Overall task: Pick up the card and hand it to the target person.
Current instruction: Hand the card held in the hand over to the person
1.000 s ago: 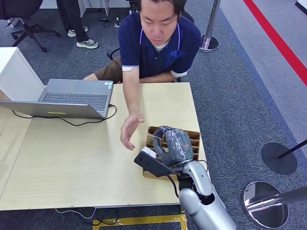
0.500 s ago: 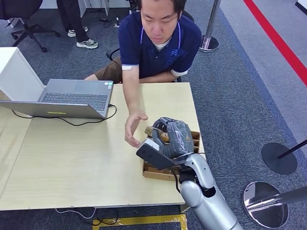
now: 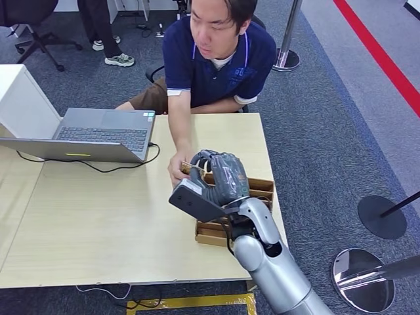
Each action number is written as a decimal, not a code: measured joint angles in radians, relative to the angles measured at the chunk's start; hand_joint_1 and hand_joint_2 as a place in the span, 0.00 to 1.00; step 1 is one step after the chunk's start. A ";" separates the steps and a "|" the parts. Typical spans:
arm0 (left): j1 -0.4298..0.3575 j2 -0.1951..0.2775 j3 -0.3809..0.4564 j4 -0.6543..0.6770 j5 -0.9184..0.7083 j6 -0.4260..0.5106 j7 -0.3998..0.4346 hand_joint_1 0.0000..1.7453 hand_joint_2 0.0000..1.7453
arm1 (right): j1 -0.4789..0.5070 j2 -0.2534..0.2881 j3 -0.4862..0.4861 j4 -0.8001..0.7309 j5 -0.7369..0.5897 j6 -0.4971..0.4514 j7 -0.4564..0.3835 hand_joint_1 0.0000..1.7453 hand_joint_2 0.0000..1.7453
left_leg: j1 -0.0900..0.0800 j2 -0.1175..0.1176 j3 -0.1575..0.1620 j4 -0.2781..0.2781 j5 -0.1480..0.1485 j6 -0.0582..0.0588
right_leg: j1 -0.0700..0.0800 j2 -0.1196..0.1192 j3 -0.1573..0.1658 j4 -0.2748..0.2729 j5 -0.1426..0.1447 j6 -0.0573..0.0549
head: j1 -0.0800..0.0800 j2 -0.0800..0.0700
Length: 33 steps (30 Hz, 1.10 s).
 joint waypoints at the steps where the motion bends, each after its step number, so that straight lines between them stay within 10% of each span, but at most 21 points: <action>1: 0.000 0.000 0.000 0.000 0.000 0.000 0.000 0.00 0.00 | 0.000 0.000 0.000 0.000 0.000 0.000 0.000 0.86 1.00 | 0.000 0.000 0.000 0.000 0.000 0.000 | 0.000 0.000 0.000 0.000 0.000 0.000 | 0.000 0.000; 33: 0.000 0.001 0.000 0.000 0.000 0.010 0.019 0.00 0.00 | -0.045 0.025 0.029 0.080 -0.058 0.005 -0.022 0.73 1.00 | 0.000 0.000 0.000 0.000 0.000 0.000 | 0.000 0.000 0.000 0.000 0.000 0.000 | 0.000 0.000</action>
